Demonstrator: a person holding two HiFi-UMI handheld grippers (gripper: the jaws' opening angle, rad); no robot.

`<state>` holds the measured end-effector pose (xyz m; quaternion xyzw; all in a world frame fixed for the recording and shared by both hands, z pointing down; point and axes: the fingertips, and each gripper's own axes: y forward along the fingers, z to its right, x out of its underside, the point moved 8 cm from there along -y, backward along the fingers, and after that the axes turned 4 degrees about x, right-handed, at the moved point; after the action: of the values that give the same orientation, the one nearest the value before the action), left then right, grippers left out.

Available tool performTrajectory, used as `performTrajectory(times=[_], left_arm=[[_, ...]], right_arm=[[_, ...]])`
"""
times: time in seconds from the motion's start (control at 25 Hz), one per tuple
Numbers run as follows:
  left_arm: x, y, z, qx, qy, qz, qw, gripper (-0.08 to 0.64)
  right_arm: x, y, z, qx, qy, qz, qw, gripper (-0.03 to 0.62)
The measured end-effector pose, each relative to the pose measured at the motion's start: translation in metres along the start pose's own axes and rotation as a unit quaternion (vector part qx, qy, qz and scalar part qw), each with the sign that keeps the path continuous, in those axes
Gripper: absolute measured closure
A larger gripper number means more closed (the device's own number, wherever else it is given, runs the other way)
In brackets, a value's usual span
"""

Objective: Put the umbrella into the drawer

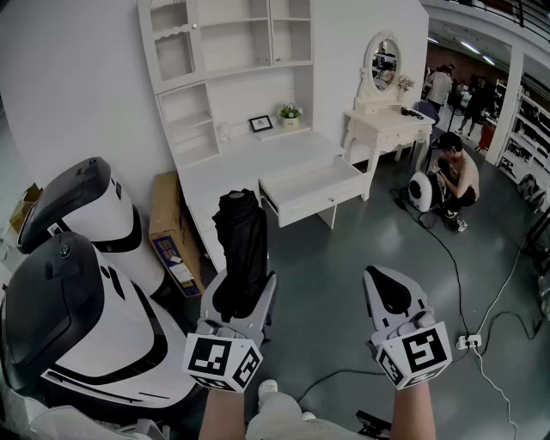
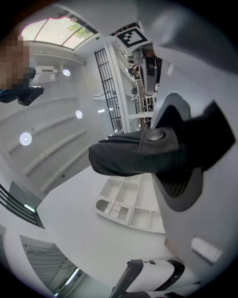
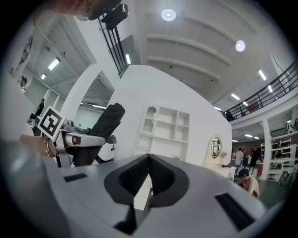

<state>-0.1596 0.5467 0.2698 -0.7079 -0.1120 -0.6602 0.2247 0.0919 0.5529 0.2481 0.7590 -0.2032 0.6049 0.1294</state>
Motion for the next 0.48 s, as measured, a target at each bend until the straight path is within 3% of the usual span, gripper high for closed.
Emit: performTrajectory(times=[0.48], left_arm=[[0.015, 0.022, -0.003, 0.003, -0.006, -0.002, 1.0, 0.308]], right_arm=[[0.02, 0.011, 0.014, 0.009, 0.004, -0.01, 1.0, 0.586]])
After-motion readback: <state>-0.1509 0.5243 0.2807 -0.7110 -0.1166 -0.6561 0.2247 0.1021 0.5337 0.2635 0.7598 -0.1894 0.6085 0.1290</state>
